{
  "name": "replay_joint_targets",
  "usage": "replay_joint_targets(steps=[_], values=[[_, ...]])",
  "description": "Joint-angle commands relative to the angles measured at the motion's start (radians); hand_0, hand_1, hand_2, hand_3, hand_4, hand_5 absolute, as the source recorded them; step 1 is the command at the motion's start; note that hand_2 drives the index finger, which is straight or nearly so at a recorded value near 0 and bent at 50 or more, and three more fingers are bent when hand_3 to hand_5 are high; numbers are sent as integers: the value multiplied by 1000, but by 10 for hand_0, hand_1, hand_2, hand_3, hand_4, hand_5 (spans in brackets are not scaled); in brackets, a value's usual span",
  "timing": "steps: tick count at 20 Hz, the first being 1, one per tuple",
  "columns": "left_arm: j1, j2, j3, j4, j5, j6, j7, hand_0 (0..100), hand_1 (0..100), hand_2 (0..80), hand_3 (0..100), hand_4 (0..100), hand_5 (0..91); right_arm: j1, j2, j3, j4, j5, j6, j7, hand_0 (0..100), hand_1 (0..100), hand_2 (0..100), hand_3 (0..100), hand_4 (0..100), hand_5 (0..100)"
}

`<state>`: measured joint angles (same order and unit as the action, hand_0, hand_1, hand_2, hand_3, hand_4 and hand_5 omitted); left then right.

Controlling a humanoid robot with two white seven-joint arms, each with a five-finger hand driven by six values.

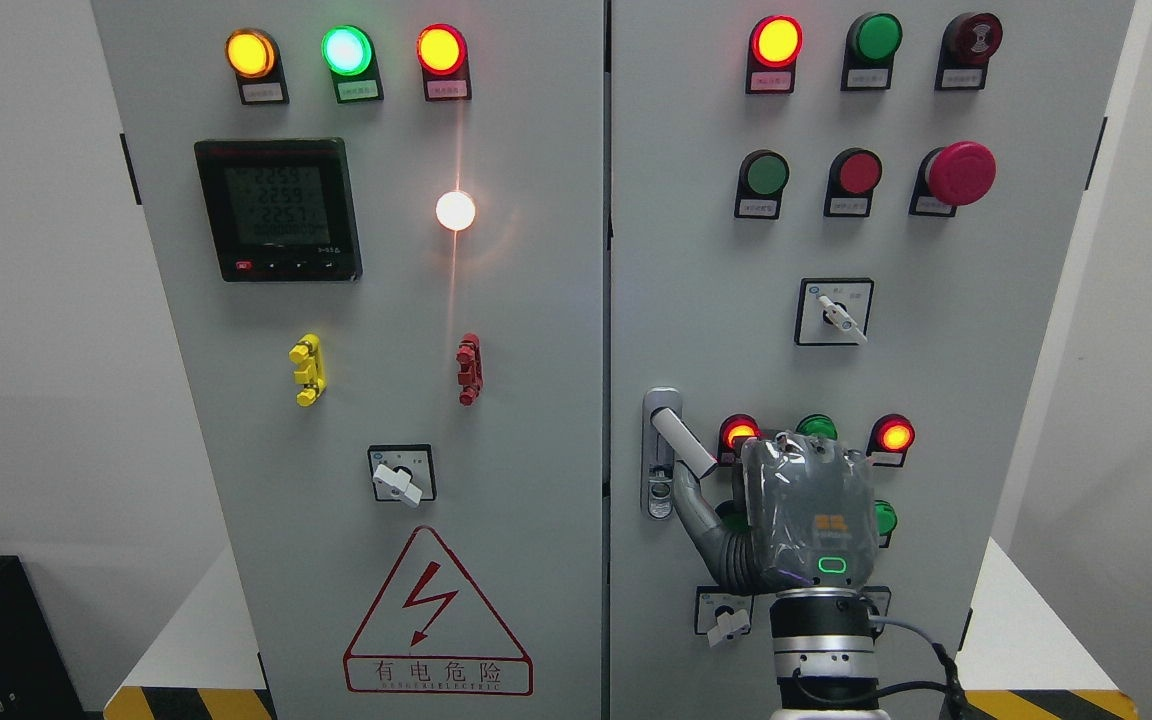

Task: Release door handle

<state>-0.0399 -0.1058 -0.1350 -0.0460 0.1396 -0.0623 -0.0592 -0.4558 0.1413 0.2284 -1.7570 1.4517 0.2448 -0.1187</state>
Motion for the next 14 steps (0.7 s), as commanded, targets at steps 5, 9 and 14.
replay_joint_targets(steps=[5,9,14], values=[[0,0,0,0,0,-1,-1,120,556,0,0,0,0,2,0,-6,-7,-1,-1,-1,475,342,987,1000,997,1000],[0,0,0,0,0,-1,-1,120,556,0,0,0,0,0,0,-6,-7,-1,-1,-1,476,341,987,1000,996,1000],[0,0,0,0,0,1,-1,120,556,0,0,0,0,2,0,-6,-7,-1,-1,-5,476,341,987,1000,996,1000]])
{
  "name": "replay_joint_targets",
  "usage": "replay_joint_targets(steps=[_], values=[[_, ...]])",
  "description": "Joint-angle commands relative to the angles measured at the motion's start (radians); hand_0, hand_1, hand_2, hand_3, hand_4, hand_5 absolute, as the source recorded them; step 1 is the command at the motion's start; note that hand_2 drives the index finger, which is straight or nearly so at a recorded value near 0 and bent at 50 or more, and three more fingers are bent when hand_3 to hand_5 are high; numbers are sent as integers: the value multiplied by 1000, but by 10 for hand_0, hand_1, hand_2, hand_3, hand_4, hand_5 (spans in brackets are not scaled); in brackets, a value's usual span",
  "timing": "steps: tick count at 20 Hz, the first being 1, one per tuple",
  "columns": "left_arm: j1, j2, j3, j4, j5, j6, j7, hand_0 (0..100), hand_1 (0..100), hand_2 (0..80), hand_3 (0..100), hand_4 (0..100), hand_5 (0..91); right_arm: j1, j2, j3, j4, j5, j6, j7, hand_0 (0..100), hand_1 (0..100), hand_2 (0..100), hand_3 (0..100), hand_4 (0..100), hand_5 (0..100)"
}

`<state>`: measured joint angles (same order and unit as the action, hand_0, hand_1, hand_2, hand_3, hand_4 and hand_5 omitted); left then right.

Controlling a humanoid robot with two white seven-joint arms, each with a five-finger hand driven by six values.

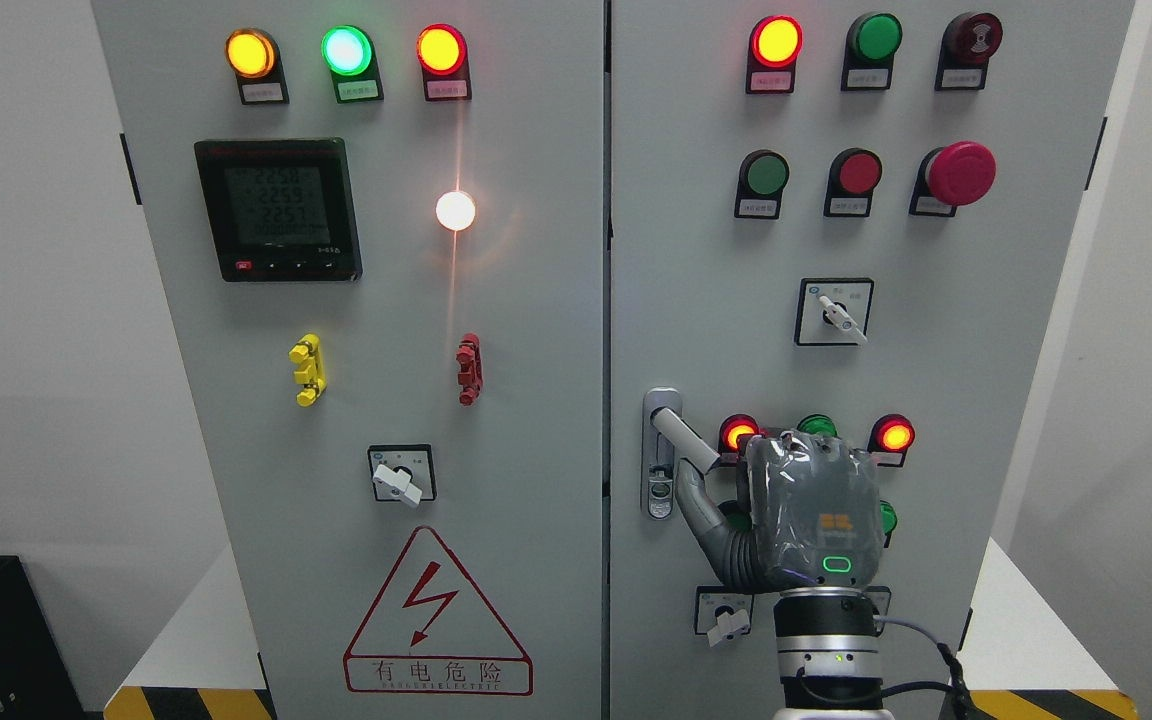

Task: Release door handle

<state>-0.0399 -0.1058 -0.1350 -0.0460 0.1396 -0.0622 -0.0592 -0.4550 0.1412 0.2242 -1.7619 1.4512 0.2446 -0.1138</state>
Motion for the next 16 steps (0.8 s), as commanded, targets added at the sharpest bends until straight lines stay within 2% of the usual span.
replay_joint_targets(steps=[1,16], values=[[0,0,0,0,0,-1,-1,120,556,0,0,0,0,-1,0,-2,-2,0,-1,-13,476,341,987,1000,996,1000],[0,0,0,0,0,-1,-1,120,556,0,0,0,0,-1,0,-3,-2,0,-1,-12,479,339,987,1000,996,1000]])
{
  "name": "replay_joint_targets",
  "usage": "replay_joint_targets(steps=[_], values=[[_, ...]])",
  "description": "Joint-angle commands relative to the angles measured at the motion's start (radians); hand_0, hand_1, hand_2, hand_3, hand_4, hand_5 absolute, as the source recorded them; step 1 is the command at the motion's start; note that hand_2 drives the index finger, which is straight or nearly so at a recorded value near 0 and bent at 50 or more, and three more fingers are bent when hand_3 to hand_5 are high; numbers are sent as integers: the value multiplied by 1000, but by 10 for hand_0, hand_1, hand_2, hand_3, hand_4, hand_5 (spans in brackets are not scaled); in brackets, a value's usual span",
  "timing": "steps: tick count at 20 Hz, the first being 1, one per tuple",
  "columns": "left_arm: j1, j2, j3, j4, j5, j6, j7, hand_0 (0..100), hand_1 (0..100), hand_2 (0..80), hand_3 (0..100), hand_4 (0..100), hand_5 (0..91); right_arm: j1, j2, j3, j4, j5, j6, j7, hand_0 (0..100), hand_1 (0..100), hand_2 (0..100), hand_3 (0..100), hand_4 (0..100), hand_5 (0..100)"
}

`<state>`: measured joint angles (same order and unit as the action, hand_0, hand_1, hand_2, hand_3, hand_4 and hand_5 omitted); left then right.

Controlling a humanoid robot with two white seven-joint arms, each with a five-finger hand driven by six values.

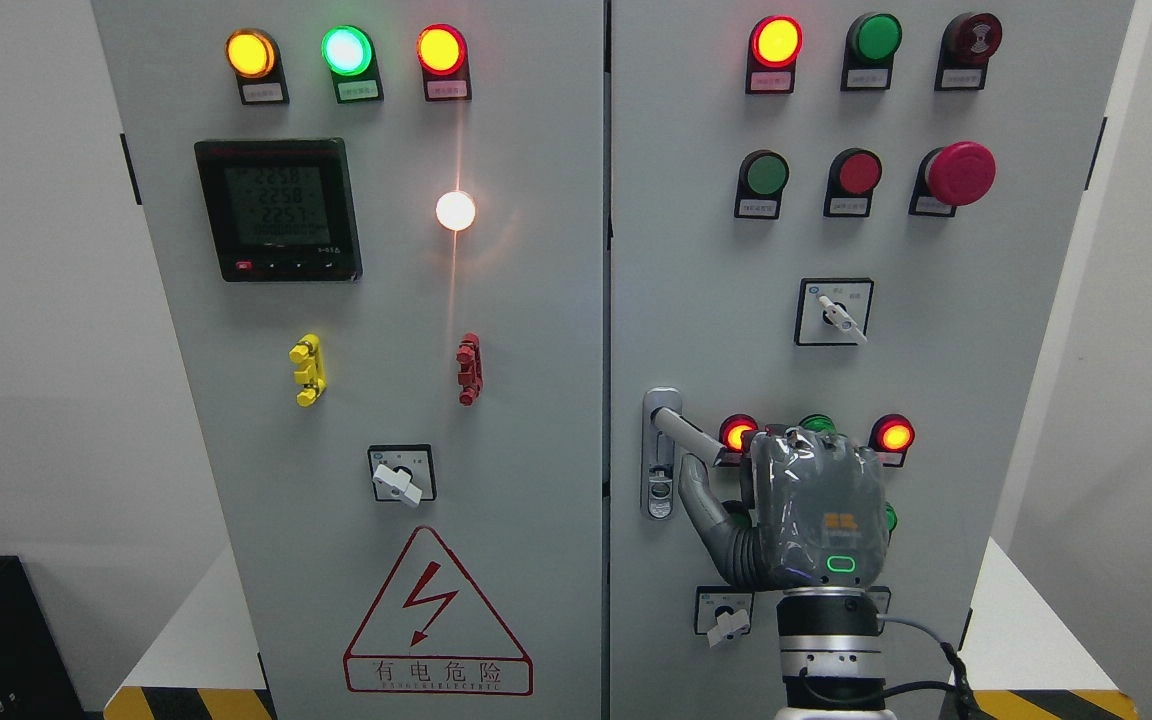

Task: Release door handle

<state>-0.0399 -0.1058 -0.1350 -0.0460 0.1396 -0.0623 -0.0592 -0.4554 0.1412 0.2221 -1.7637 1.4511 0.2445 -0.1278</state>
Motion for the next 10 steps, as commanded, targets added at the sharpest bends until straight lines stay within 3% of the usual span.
replay_joint_targets(steps=[1,10], values=[[0,0,0,0,0,-1,-1,120,556,0,0,0,0,1,0,-1,0,0,-1,0,479,339,987,1000,996,1000],[0,0,0,0,0,-1,-1,120,556,0,0,0,0,0,0,-3,-7,0,-1,2,475,348,987,1000,997,1000]])
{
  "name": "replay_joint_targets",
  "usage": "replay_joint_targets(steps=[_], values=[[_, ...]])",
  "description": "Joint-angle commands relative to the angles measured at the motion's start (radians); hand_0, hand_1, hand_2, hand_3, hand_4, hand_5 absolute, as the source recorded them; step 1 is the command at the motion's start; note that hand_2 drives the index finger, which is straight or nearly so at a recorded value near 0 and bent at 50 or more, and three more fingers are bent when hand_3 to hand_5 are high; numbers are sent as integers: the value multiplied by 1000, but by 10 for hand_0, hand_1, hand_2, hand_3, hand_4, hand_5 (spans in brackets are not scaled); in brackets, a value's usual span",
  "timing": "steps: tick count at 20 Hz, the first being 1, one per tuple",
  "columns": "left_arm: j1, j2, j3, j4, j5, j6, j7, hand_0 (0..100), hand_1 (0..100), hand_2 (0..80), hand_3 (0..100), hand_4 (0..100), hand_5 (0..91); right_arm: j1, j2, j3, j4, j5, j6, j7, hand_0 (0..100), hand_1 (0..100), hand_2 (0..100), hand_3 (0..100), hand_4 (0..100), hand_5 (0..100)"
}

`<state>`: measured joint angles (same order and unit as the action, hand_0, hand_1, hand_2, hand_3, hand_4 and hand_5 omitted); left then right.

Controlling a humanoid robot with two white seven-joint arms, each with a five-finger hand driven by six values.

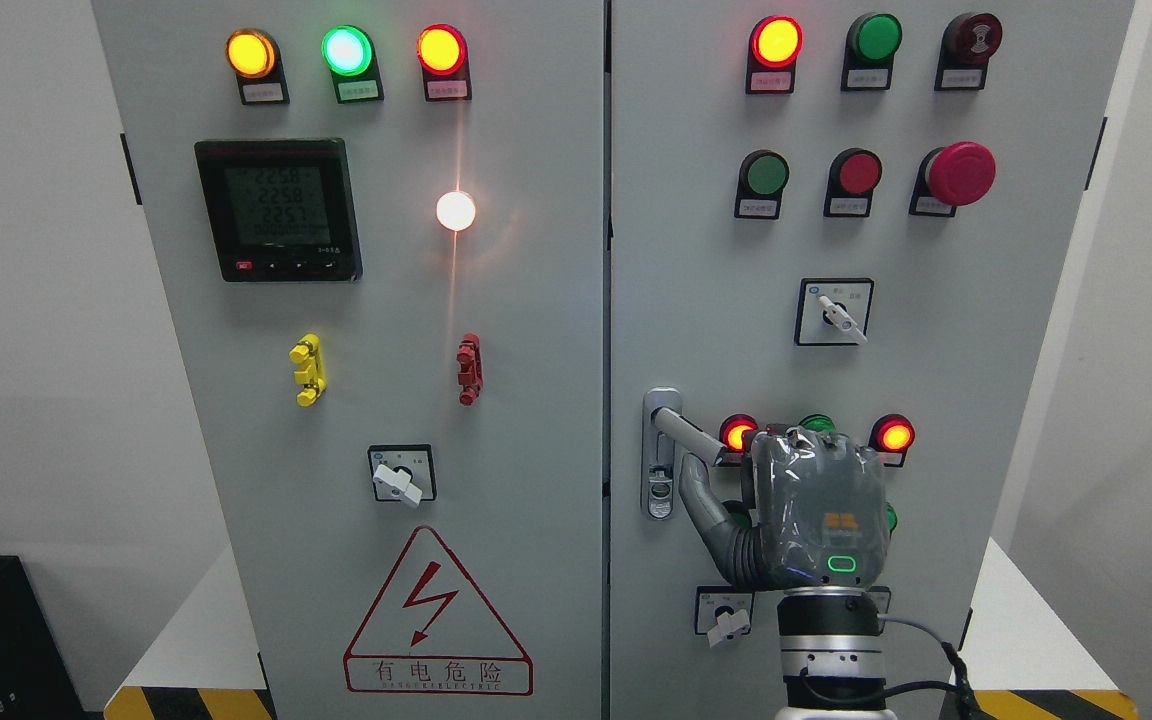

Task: Release door handle

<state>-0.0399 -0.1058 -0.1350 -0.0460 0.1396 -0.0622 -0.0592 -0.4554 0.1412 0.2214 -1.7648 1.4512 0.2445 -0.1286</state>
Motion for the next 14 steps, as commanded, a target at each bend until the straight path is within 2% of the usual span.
replay_joint_targets(steps=[1,14], values=[[0,0,0,0,0,-1,-1,120,556,0,0,0,0,0,0,-5,-5,0,-1,3,474,351,987,1000,997,1000],[0,0,0,0,0,-1,-1,120,556,0,0,0,0,1,0,-14,-16,0,-4,3,480,356,987,1000,998,1000]])
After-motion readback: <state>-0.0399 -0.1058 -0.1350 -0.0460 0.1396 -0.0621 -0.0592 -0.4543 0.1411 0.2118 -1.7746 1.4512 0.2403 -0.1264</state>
